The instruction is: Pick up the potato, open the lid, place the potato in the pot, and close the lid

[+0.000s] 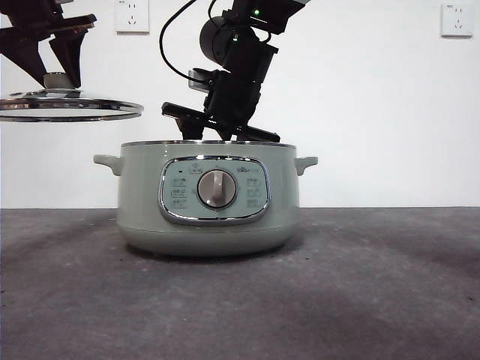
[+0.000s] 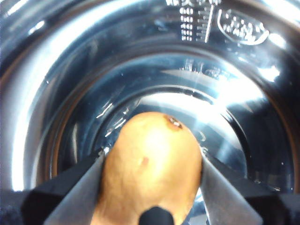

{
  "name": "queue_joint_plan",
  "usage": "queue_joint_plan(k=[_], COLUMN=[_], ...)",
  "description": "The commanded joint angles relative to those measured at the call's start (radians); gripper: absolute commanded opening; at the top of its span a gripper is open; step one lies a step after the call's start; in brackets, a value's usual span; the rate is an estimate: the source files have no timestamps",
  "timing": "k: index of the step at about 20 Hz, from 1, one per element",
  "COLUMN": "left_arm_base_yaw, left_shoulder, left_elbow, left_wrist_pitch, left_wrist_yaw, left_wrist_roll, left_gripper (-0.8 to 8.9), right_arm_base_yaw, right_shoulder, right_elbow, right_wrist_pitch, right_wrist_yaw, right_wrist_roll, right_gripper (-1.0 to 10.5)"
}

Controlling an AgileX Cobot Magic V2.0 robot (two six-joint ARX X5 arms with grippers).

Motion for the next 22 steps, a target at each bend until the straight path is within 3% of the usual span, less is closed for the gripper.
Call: queue_joint_plan(k=[1, 4, 6, 9, 11, 15, 18, 22], left_arm_base_yaw=[-0.001, -0.001, -0.003, -0.024, -0.049, -0.132, -0.212, -0.298], left_shoulder=[-0.028, -0.028, -0.028, -0.028, -0.028, -0.028, -0.028, -0.026], left_elbow=[0.006, 0.006, 0.006, 0.005, 0.005, 0.005, 0.005, 0.005], left_wrist_pitch=[0.031, 0.044, 0.060, 0.047, 0.035, 0.030, 0.030, 0.031], left_wrist_yaw=[0.018, 0.018, 0.018, 0.018, 0.018, 0.018, 0.018, 0.017], left_wrist_roll=[0.011, 0.010, 0.000, -0.001, -0.011, -0.019, -0.019, -0.026], left_gripper=[-0.09, -0.09, -0.09, -0.09, -0.09, -0.09, -0.09, -0.09], right_arm_base_yaw=[0.002, 0.002, 0.009, 0.036, 0.070, 0.157, 0.199, 0.241], right_shoulder=[0.014, 0.014, 0.011, -0.065, -0.149, -0.332, -0.455, -0.597], right_elbow=[0.001, 0.001, 0.002, 0.005, 0.005, 0.005, 0.004, -0.012], right_wrist_pitch=[-0.011, -0.033, -0.055, -0.072, -0.123, -0.301, -0.448, -0.449], right_wrist_yaw=[0.002, 0.002, 0.013, 0.098, 0.177, 0.369, 0.396, 0.353], right_wrist_roll=[0.010, 0.011, 0.019, -0.012, -0.030, -0.080, -0.066, -0.072], right_gripper=[3.0, 5.6, 5.7, 5.6, 4.6, 0.5, 0.2, 0.2])
